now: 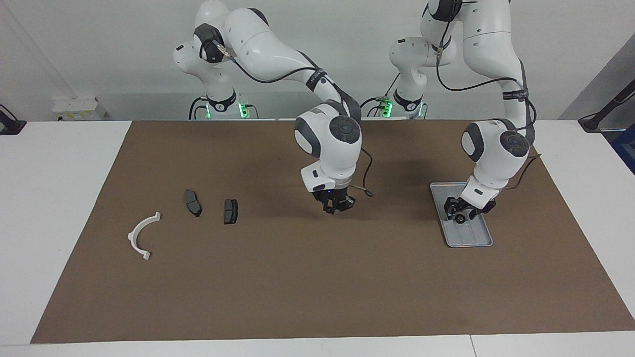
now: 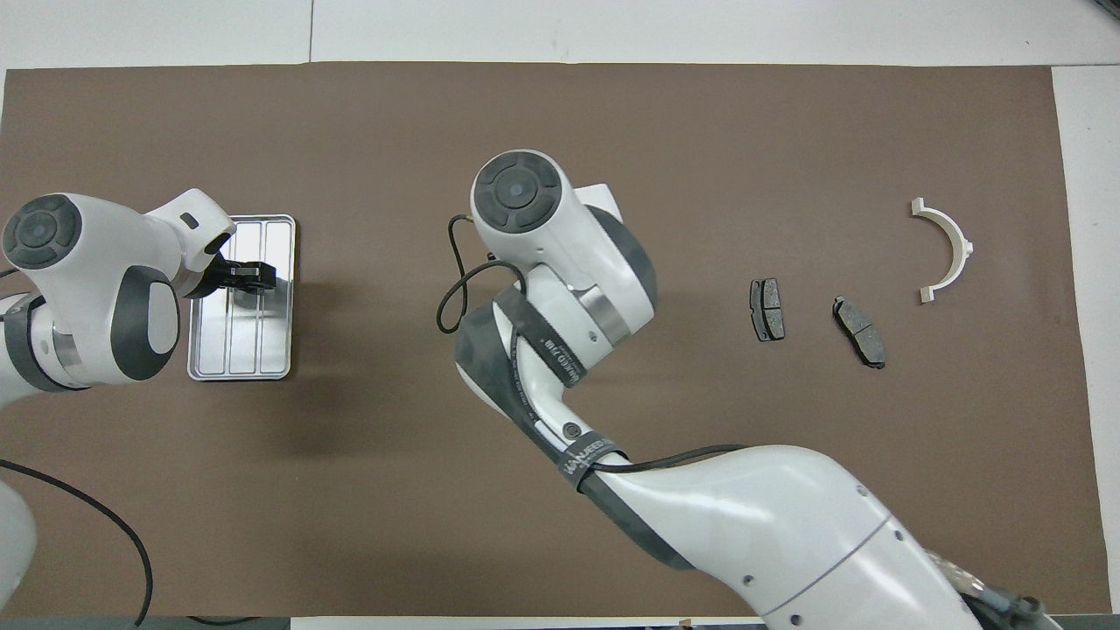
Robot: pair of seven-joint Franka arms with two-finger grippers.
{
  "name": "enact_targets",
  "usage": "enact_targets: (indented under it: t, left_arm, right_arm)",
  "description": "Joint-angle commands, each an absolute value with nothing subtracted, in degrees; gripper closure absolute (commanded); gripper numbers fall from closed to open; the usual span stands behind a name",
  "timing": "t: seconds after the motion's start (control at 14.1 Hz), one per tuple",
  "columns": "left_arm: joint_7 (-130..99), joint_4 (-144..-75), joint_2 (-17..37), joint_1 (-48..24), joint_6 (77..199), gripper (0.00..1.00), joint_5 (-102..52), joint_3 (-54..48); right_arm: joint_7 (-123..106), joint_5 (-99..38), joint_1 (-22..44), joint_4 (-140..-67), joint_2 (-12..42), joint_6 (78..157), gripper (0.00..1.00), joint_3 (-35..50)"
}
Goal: Place bearing gear from tray to pile
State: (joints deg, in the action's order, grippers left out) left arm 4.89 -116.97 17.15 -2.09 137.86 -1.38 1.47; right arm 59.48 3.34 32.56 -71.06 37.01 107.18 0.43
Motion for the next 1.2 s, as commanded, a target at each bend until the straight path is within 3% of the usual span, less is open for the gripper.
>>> enact_targets:
  t: [0.0, 0.14, 0.21, 0.43, 0.71, 1.13]
  left_arm:
    - [3.8, -118.4, 16.4, -2.9, 139.3, 0.8, -0.4, 2.1]
    - [3.8, -118.4, 16.4, -2.9, 139.2, 0.98, -0.4, 2.1]
    - [3.8, -118.4, 16.4, -2.8, 139.3, 1.0, -0.4, 2.1]
    - [3.8, -117.1, 16.5, -2.5, 138.3, 1.0, -0.6, 2.0]
    - [0.9, -111.4, 18.2, -3.3, 133.4, 1.0, -1.9, 2.0]
    - [-18.1, -109.1, 20.8, -15.3, 134.6, 1.0, -1.5, 2.5]
  right_arm:
    - [46.1, 2.5, 27.1, -72.2, 31.3, 102.1, 1.0, 1.2]
    - [35.9, 2.5, 23.0, -72.2, 29.0, 99.1, 1.0, 1.2]
    - [30.2, 2.5, 20.7, -72.3, 28.4, 97.8, 1.0, 1.2]
    - [15.3, 3.2, 13.7, -72.6, 27.7, 96.6, 1.0, 1.1]
    - [0.8, 3.4, 5.6, -77.2, 26.5, 100.4, 1.0, 1.1]
    - [-5.4, 3.3, -0.5, -91.1, 25.2, 116.7, 1.0, 1.1]
